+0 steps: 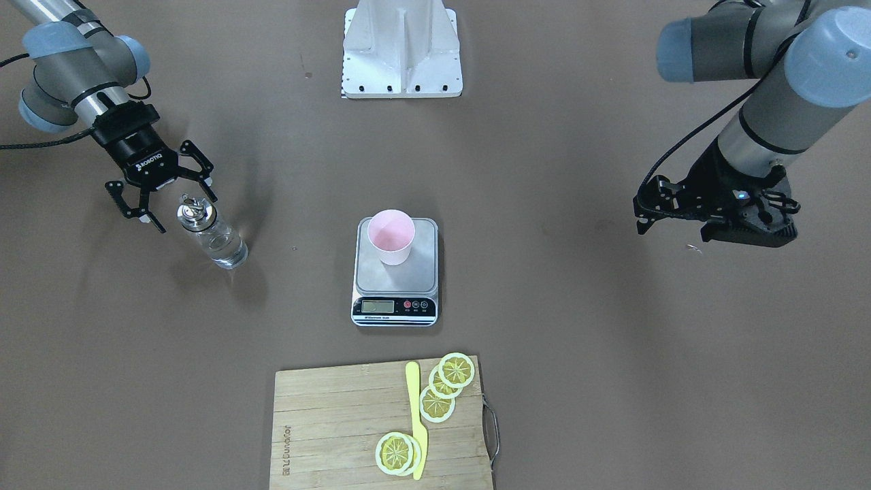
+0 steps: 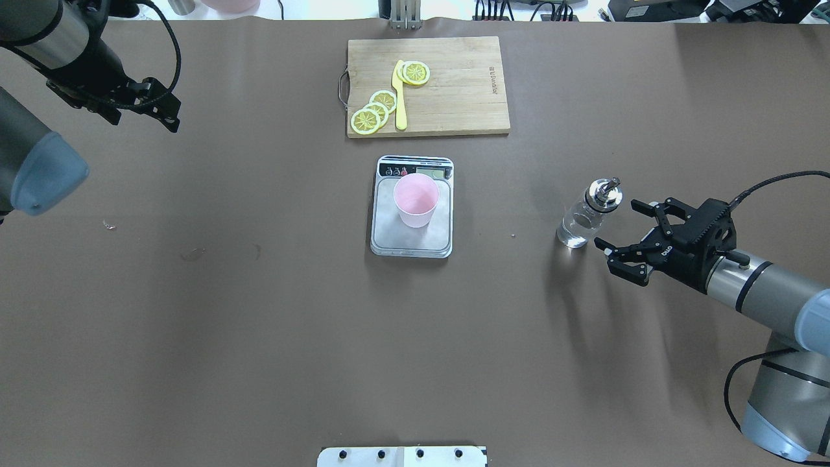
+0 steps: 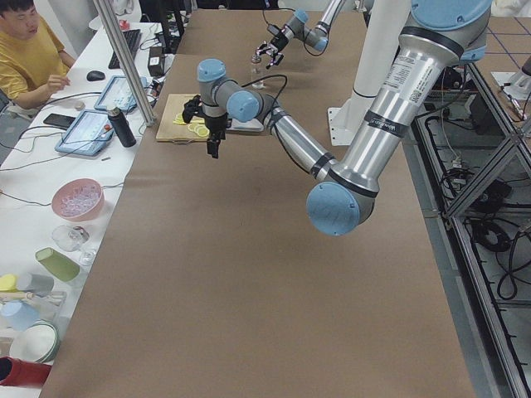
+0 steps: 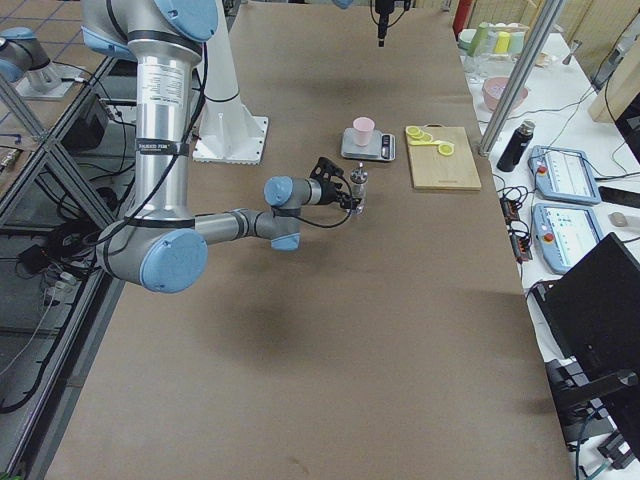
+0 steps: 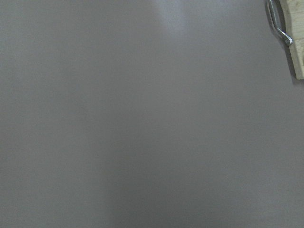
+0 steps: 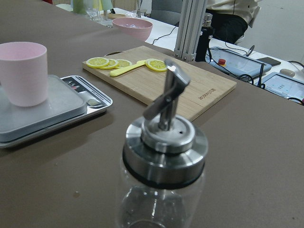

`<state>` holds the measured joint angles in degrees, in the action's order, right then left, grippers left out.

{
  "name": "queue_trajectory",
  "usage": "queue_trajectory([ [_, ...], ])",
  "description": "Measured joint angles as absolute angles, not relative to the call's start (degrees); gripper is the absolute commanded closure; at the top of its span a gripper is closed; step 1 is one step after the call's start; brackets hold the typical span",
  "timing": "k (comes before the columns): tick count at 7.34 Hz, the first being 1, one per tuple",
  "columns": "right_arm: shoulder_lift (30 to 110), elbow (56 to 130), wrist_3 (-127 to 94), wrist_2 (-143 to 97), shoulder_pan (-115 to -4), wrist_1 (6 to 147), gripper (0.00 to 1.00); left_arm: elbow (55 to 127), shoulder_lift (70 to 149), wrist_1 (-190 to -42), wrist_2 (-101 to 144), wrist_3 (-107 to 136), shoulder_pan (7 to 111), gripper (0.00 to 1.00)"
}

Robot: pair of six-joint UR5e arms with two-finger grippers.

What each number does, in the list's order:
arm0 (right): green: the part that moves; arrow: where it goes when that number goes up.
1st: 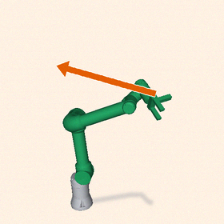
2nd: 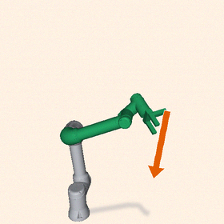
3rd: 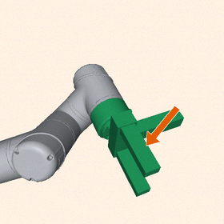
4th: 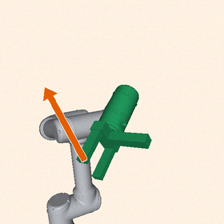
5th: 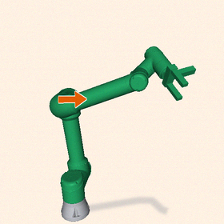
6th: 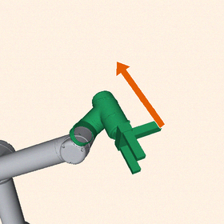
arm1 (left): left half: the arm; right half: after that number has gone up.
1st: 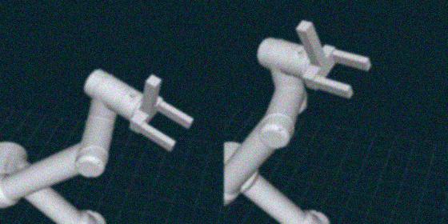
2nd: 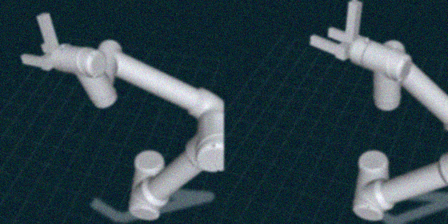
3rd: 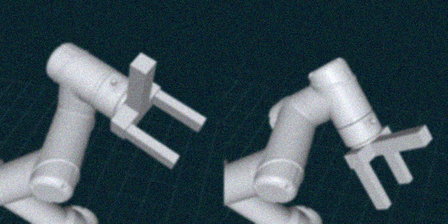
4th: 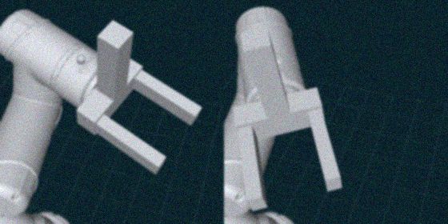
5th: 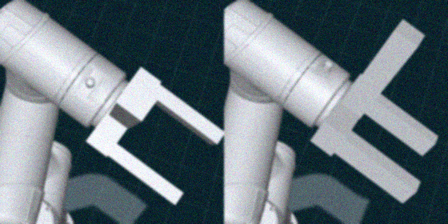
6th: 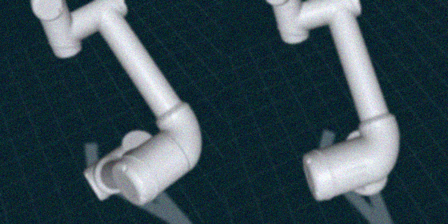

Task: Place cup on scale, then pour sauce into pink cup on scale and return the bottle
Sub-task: 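Close the right gripper around the dispenser's steel spout cap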

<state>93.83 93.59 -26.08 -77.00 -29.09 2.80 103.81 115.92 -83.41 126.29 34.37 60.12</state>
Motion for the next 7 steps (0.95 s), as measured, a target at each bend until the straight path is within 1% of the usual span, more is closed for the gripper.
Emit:
queue_trajectory([
  [7, 91.18, 92.36, -28.91, -74.14, -27.36, 3.55, 0.01, 103.87, 115.85, -83.34, 126.3, 34.37, 60.12, 0.02],
])
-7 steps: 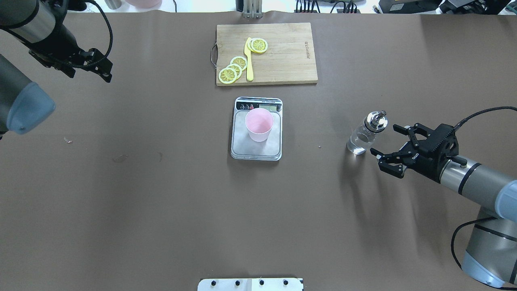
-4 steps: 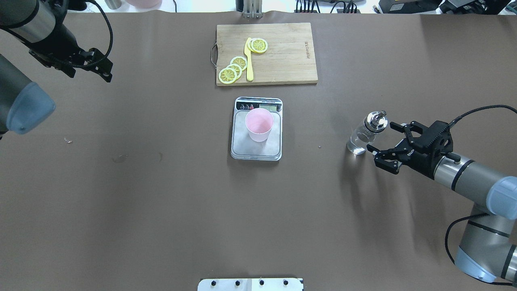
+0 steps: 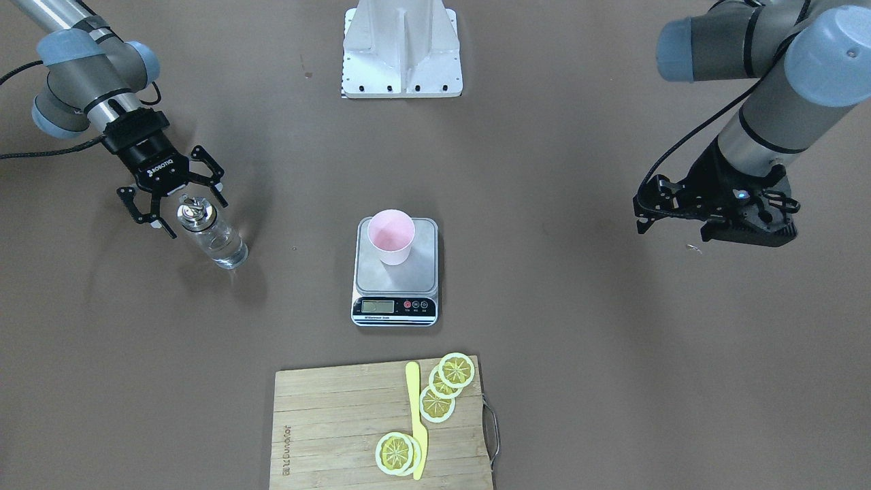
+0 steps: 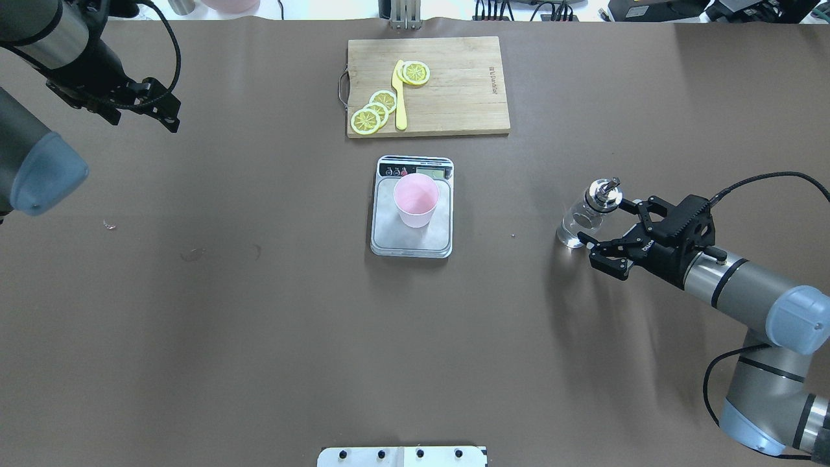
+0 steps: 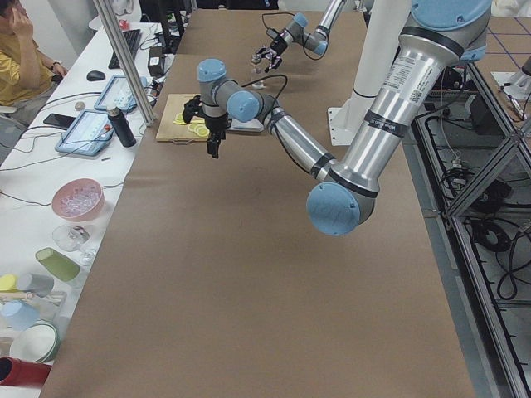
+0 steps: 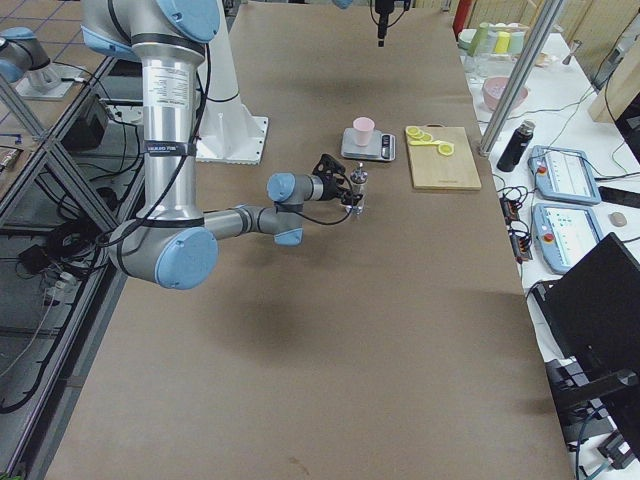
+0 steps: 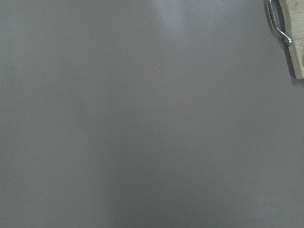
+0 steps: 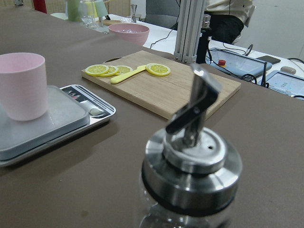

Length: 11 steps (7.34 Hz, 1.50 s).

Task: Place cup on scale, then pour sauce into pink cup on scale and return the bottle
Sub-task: 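Close the right gripper around the dispenser's steel spout cap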

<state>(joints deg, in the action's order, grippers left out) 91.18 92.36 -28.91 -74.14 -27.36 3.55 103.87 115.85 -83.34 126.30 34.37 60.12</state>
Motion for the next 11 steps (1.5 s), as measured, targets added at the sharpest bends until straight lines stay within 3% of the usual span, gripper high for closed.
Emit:
queue_trajectory([
  [11, 89.82, 92.25, -32.07, -63.41, -23.99, 7.55, 0.02, 103.74, 115.84, -83.39, 126.3, 34.36, 60.12, 0.02],
])
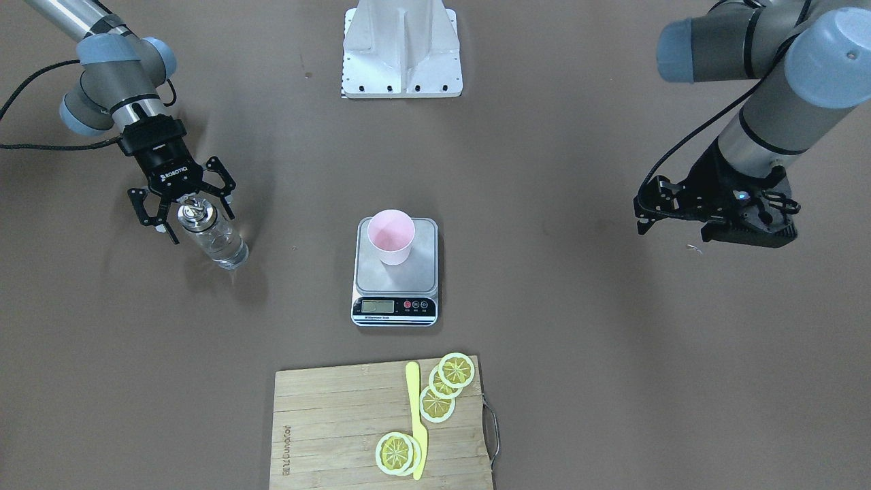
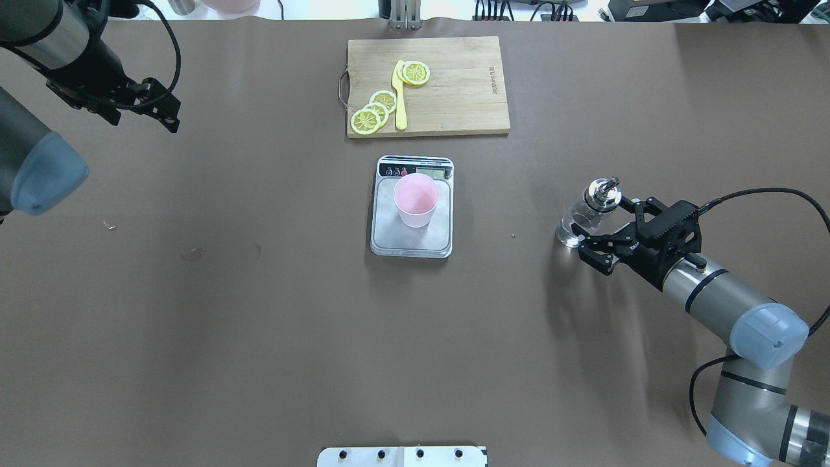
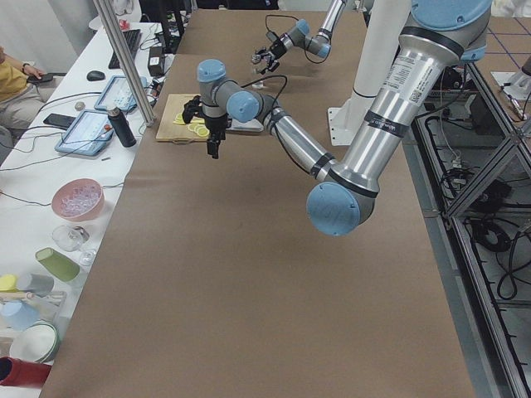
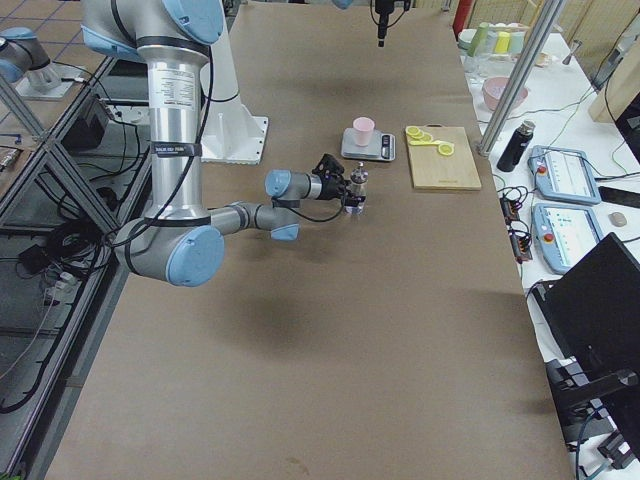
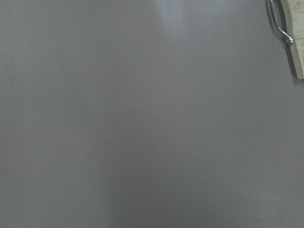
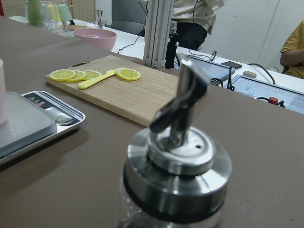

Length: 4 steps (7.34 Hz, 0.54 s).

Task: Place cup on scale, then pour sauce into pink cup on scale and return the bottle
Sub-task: 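Close the right gripper around the dispenser's steel spout cap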

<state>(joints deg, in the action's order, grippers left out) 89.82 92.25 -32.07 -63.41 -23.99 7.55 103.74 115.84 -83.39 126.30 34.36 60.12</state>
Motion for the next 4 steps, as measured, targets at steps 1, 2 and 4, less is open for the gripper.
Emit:
queue_trajectory([
  [1, 89.47, 92.15, -32.1, -62.94, -23.6, 7.56, 0.03, 103.76, 115.84, -83.35, 126.3, 34.36, 60.12, 0.02],
  [2, 88.89, 91.9, -32.14, -62.49, -23.29, 7.56, 0.03, 103.79, 115.84, -83.35, 126.3, 34.37, 60.12, 0.02],
  [4, 88.5, 91.7, -32.17, -62.28, -23.02, 7.52, 0.03, 103.78, 115.89, -83.38, 126.3, 34.36, 60.12, 0.02],
])
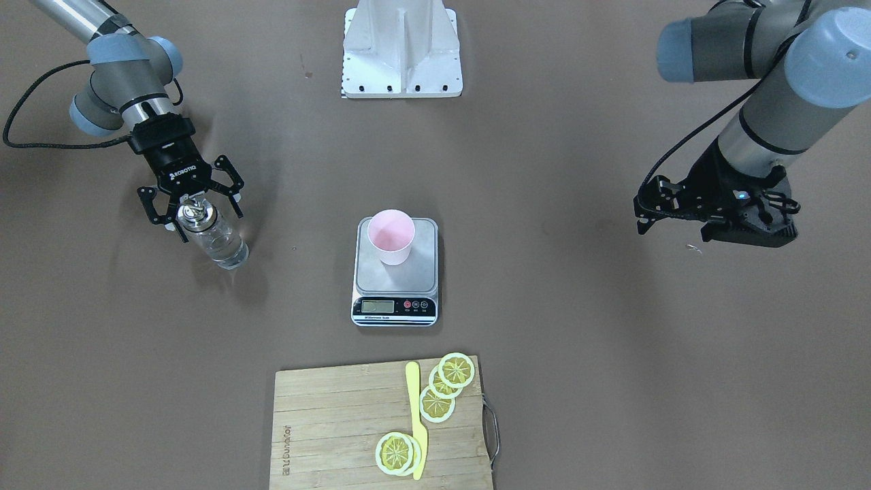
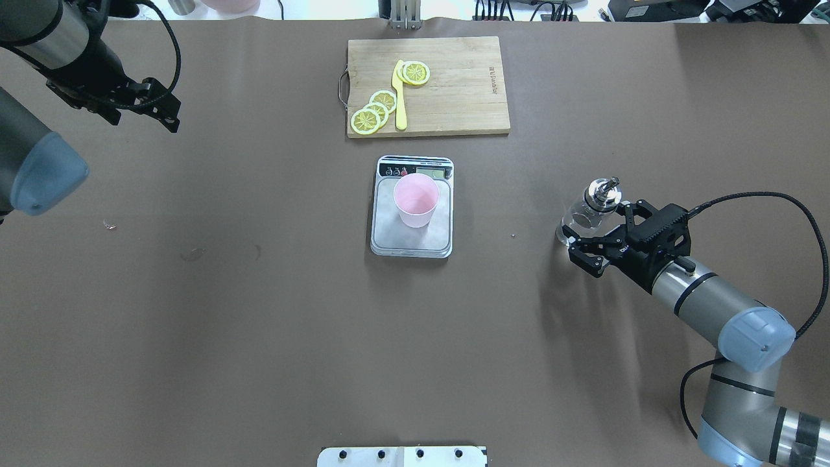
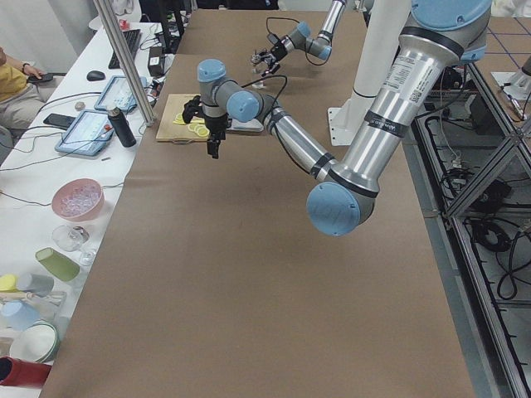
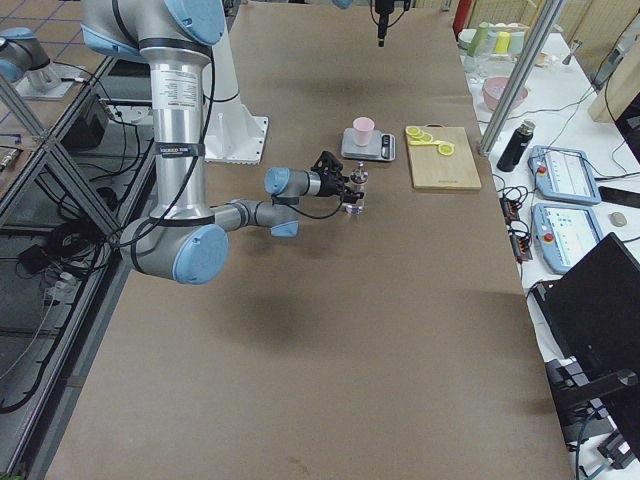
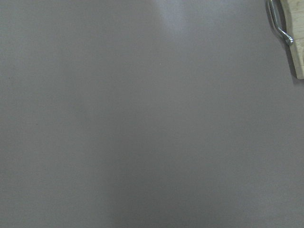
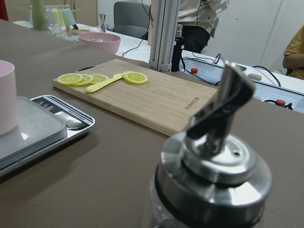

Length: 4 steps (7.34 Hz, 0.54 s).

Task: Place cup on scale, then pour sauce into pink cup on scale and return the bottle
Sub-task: 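Close the right gripper around the dispenser's steel spout cap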

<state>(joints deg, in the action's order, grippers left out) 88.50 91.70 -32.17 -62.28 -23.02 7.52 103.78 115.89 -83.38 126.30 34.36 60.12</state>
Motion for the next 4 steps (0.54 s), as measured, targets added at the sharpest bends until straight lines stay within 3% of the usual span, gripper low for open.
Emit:
queue_trajectory([
  [4, 88.43, 90.79, -32.36, -62.32, -23.25, 7.17, 0.05, 103.63, 115.93, -83.41, 126.3, 34.37, 60.12, 0.02],
])
